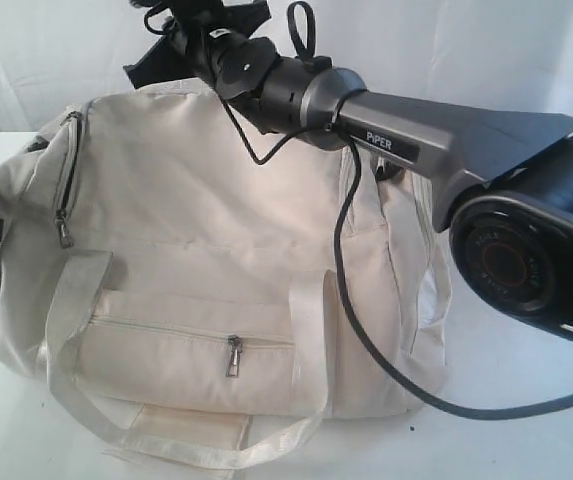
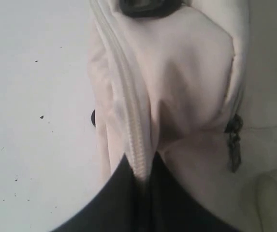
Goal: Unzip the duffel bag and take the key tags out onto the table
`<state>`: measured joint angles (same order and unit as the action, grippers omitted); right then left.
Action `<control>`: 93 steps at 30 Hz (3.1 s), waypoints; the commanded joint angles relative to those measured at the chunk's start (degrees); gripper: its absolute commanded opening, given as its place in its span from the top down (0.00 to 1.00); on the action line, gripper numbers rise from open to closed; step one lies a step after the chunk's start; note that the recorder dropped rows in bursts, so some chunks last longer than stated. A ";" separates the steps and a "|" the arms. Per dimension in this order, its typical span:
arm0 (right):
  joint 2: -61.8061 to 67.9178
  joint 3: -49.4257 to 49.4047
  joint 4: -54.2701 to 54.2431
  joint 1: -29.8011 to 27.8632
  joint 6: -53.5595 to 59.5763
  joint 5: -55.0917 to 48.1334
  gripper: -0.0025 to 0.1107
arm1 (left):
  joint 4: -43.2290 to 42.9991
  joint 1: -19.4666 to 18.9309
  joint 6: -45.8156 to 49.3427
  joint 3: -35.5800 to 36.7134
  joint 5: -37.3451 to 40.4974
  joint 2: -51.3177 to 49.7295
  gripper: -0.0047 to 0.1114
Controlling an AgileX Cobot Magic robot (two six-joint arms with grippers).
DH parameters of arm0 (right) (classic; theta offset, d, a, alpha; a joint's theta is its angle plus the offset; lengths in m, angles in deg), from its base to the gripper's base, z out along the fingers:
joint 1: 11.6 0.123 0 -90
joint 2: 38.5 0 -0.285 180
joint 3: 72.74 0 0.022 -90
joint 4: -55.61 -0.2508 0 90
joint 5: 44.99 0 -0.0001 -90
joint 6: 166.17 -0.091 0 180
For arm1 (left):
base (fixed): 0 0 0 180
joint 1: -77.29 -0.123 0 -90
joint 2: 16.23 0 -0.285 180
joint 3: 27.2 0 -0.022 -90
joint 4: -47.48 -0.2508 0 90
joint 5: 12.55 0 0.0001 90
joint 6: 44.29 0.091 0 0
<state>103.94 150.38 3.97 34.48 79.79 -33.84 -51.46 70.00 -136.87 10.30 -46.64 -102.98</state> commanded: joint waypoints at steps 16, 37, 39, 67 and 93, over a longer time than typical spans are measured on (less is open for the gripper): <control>-5.23 0.23 -0.39 0.38 -3.39 -34.23 0.51 | -1.01 -0.06 -0.40 0.26 -9.91 0.30 0.96; -0.16 0.23 8.84 5.24 -5.87 -30.48 0.56 | -1.01 -0.06 -0.59 3.30 -12.67 0.30 0.96; 0.22 0.23 8.84 5.24 -6.25 -27.71 0.56 | -1.01 -0.06 -0.36 3.30 -12.69 0.30 0.96; 2.41 0.23 7.73 5.24 -11.87 -19.67 0.56 | -1.01 -0.06 -0.36 3.30 -12.80 0.30 0.96; 3.83 0.23 11.61 5.24 -12.33 -26.03 0.90 | -1.01 -0.06 -0.11 3.30 -12.92 0.30 0.96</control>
<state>107.90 150.38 15.46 39.86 67.85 -58.57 -51.01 69.87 -136.88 12.76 -58.34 -102.98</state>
